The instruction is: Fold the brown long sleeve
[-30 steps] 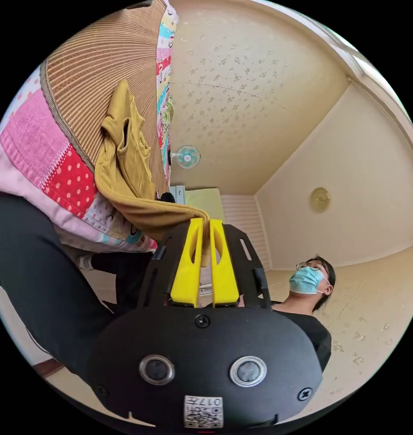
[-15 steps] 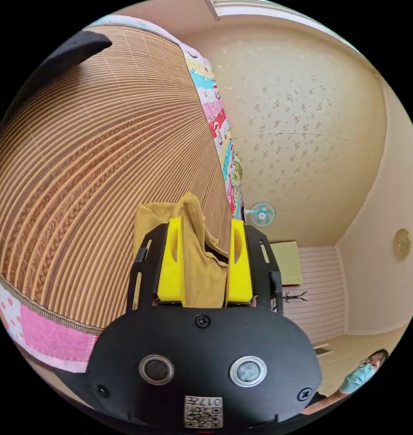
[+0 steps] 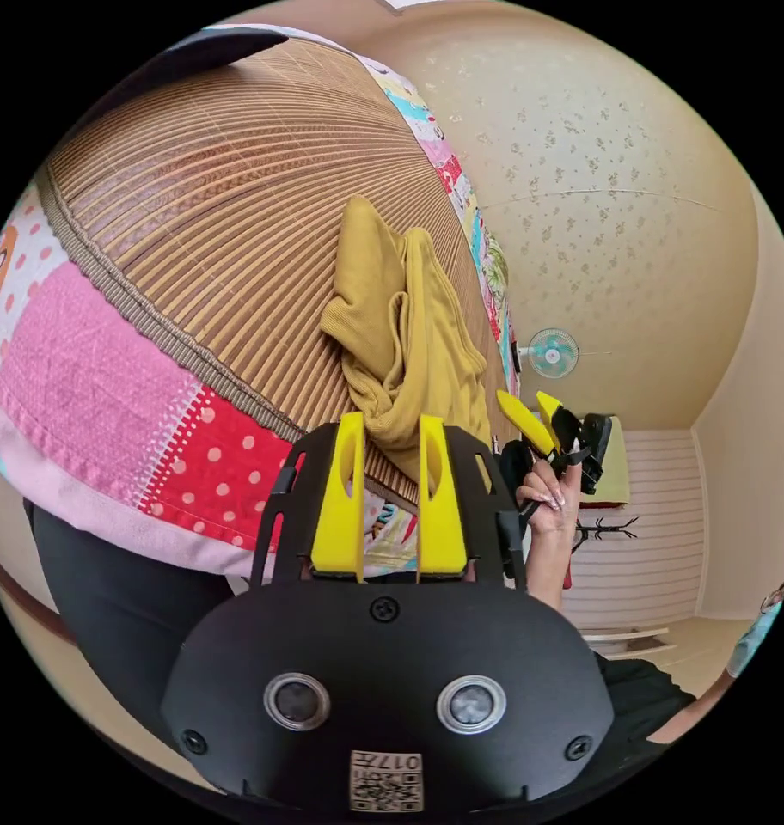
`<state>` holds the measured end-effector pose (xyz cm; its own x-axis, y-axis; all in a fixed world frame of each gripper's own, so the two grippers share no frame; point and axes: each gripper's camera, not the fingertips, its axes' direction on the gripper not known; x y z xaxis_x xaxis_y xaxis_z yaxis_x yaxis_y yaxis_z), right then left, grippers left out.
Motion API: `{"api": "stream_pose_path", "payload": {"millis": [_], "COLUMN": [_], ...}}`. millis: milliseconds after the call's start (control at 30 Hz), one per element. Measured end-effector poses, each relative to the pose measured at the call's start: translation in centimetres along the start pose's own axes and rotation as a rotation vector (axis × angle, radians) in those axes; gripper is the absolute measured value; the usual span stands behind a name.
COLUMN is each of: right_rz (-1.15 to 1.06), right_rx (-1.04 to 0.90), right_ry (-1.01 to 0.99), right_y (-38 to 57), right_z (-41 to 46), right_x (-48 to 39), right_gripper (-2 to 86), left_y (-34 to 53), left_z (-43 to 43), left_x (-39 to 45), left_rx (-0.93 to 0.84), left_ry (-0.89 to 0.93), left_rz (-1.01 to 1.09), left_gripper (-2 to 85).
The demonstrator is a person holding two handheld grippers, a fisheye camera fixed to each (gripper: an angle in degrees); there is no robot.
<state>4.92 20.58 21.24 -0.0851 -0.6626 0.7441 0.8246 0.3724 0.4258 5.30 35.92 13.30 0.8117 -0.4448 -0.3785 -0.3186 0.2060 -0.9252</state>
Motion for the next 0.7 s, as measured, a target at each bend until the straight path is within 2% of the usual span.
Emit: {"api": "stream_pose_path", "payload": {"millis": [67, 167, 300, 367, 433, 467, 567, 633, 700], "right_rz": [-0.052, -0.105, -0.211, -0.259, -0.324, -0.344, -0.361, -0.277, -0.221], "right_rx": [-0.105, -0.288, -0.599, -0.759, -0.874, -0.869, -0.579, -0.344, -0.155], "right_ry": [0.015, 0.076, 0.33, 0.408, 0.516, 0.542, 0.494, 0.309, 0.164], "right_y": [-3.3, -8.0, -10.9, -10.7, -9.7, -9.4, -8.8, -7.1, -4.2], "right_z": [3.8, 9.6, 17.0, 19.8, 21.5, 21.3, 15.4, 7.5, 0.8], "right_x": [-2.7, -6.2, -10.2, -11.0, -11.6, -11.8, -12.0, -9.6, -6.5], "right_gripper": [18.7, 21.6, 23.2, 22.5, 17.4, 15.7, 10.7, 9.7, 9.4], "left_y": [0.0, 0.6, 2.4, 3.2, 3.9, 4.1, 5.2, 6.1, 6.2], "left_z": [0.7, 1.2, 1.9, 2.4, 3.3, 3.4, 3.0, 2.1, 2.0], "left_x": [1.2, 5.3, 9.1, 10.0, 10.4, 10.5, 10.3, 9.6, 8.9], "left_rx": [0.014, 0.035, 0.084, 0.099, 0.099, 0.098, 0.138, 0.182, 0.18], "left_ry": [-0.014, -0.155, -0.245, -0.275, -0.276, -0.27, -0.179, -0.007, 0.055], "left_rz": [0.016, 0.141, 0.253, 0.283, 0.3, 0.303, 0.346, 0.384, 0.366], "left_gripper": [6.8, 6.6, 6.5, 6.4, 6.5, 6.5, 8.1, 9.6, 10.3]}}
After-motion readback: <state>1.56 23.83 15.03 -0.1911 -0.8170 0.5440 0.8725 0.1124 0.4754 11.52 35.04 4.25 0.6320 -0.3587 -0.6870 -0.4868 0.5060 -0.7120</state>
